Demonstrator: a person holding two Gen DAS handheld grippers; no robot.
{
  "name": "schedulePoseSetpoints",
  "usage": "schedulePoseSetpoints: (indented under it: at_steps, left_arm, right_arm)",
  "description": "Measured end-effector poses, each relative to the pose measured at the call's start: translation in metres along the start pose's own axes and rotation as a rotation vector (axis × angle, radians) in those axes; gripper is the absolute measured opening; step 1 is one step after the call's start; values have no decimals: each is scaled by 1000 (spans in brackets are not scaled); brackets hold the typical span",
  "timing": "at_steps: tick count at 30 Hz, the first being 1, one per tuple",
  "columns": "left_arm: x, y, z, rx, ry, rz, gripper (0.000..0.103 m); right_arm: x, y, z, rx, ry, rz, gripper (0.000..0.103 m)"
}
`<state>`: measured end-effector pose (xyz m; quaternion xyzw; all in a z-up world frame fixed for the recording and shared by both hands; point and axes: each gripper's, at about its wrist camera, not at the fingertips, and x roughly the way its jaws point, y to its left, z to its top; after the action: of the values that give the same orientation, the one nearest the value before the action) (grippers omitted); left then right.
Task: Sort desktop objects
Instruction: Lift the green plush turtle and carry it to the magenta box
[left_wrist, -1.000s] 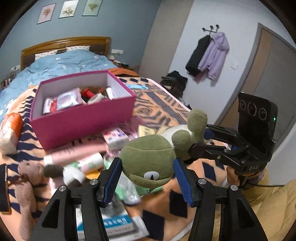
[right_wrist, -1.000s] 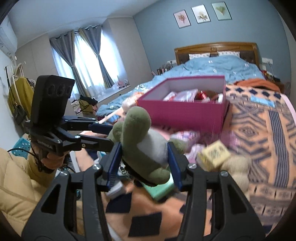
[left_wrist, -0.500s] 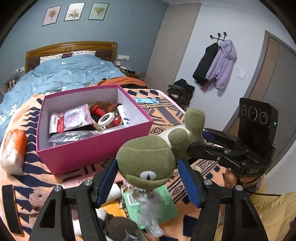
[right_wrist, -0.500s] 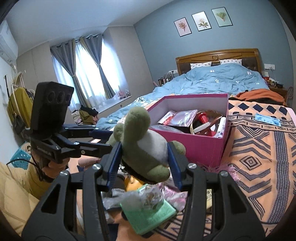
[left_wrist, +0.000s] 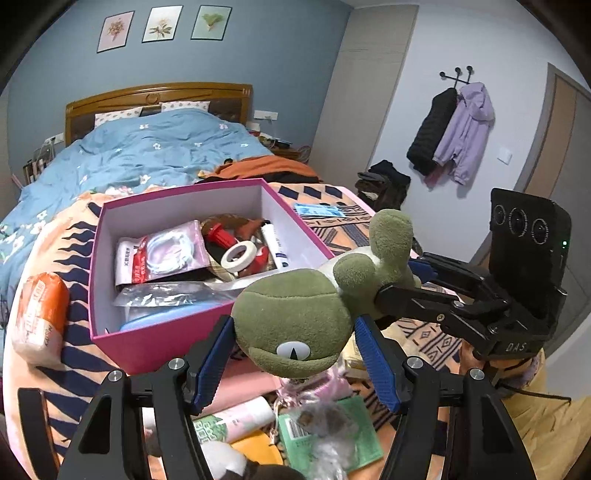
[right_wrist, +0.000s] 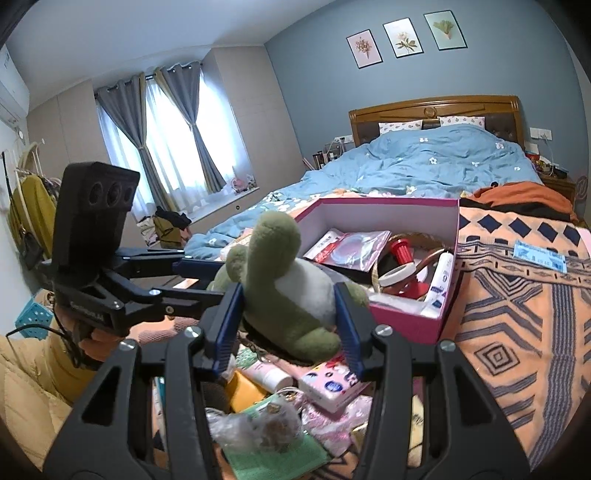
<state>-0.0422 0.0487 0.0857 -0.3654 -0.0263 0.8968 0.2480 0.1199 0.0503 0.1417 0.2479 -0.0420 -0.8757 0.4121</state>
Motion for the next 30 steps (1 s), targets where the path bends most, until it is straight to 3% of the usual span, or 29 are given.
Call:
schedulePoseSetpoints:
  at_steps: [30]
  left_arm:
    - [43,32,72,-23,-3,43,67]
  right_arm:
    - [41,-52,55,-12,26,-27,51]
